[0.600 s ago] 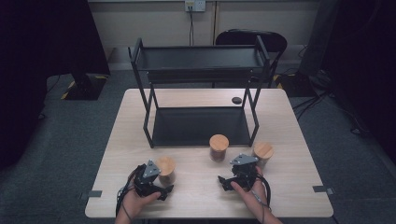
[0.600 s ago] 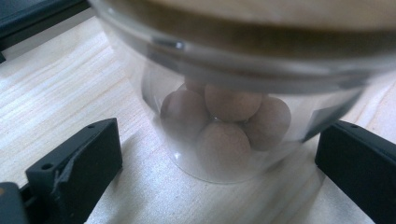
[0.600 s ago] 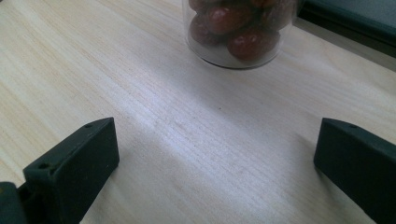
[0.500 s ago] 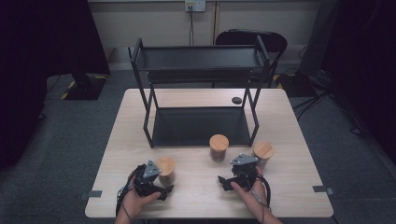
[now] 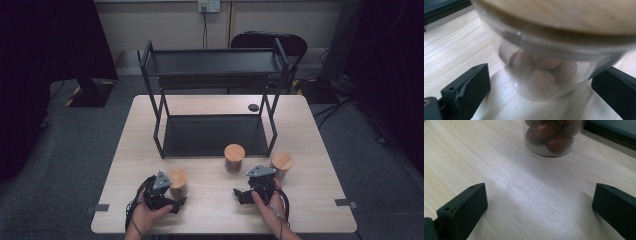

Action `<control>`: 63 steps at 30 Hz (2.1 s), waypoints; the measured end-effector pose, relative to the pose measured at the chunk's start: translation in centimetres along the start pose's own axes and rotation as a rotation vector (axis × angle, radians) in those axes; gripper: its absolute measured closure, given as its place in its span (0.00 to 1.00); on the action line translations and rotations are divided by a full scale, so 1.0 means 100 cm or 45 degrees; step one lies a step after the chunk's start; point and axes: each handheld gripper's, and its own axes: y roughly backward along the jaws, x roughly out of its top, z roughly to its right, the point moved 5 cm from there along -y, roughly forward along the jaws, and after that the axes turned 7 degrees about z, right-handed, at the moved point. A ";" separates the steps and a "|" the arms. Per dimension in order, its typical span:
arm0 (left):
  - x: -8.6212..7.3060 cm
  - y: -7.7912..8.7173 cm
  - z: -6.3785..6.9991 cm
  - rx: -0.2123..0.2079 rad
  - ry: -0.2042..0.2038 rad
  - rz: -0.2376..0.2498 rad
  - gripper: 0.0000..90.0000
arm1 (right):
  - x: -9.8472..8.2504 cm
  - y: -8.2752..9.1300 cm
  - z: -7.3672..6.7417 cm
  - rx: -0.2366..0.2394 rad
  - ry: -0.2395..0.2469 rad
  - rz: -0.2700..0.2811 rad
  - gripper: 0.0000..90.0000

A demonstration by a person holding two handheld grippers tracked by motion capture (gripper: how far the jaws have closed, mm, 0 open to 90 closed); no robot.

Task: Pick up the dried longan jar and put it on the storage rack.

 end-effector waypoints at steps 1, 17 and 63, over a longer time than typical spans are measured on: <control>0.000 0.000 0.000 -0.005 0.001 0.000 0.02 | 0.000 0.000 0.000 0.000 0.000 0.000 0.00; 0.006 0.004 -0.001 -0.022 0.056 0.062 0.04 | 0.000 0.000 0.000 0.000 0.000 0.000 0.00; 0.019 -0.001 -0.002 -0.036 0.102 0.166 0.21 | 0.000 0.000 0.000 0.000 0.000 0.000 0.00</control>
